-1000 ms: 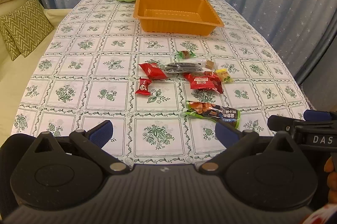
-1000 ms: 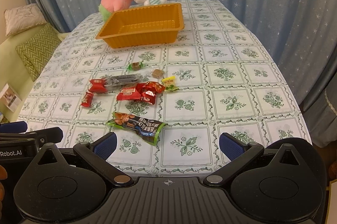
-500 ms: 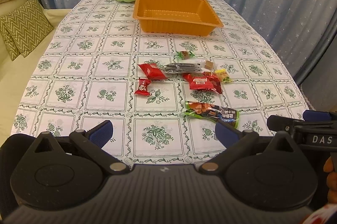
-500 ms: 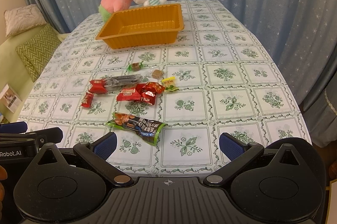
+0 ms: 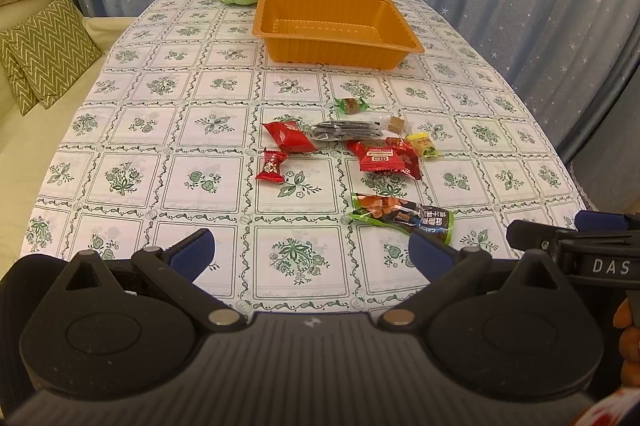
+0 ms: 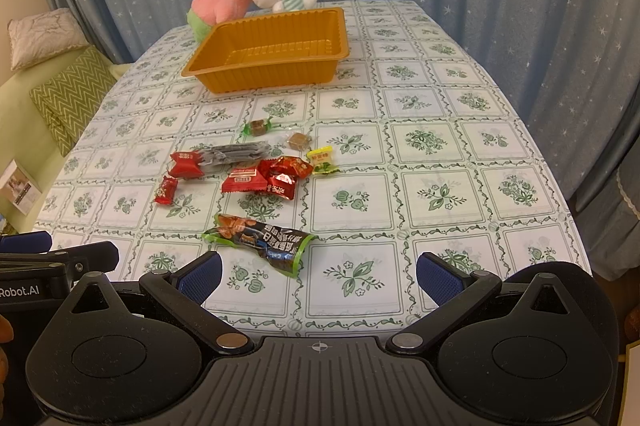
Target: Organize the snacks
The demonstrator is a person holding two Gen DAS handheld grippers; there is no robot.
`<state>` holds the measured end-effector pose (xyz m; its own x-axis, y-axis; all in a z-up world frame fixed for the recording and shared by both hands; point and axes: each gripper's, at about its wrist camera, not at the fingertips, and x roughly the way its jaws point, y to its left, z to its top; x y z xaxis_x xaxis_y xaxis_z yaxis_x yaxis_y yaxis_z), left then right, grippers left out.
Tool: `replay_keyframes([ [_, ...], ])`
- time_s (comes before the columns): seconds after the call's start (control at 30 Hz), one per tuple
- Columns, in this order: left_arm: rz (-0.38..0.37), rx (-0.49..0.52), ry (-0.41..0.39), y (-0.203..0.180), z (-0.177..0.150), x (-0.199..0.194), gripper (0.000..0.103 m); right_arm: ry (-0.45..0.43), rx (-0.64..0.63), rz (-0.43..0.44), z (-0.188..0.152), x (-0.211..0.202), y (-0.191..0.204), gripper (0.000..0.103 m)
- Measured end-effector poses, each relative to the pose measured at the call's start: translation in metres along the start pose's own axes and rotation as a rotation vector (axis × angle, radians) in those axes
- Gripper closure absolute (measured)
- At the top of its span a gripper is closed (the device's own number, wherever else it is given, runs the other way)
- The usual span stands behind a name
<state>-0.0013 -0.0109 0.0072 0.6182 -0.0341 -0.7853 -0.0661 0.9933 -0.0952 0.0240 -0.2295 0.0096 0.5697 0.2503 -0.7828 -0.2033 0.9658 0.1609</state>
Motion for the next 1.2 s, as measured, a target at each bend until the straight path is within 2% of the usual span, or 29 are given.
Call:
replay_keyframes([
  [0.8, 0.001, -0.016, -0.018, 0.013, 0.005, 0.003, 0.0, -0.018, -0.037, 0.017, 0.003, 0.002, 0.004, 0.0],
  [0.97, -0.002, -0.008, -0.023, 0.026, 0.01, 0.012, 0.0, -0.062, -0.176, 0.097, 0.0, 0.017, 0.009, 0.001],
  [1.2, -0.014, 0.073, -0.007, 0.041, 0.025, 0.036, 0.0, -0.051, -0.423, 0.19, 0.003, 0.057, 0.02, 0.001],
])
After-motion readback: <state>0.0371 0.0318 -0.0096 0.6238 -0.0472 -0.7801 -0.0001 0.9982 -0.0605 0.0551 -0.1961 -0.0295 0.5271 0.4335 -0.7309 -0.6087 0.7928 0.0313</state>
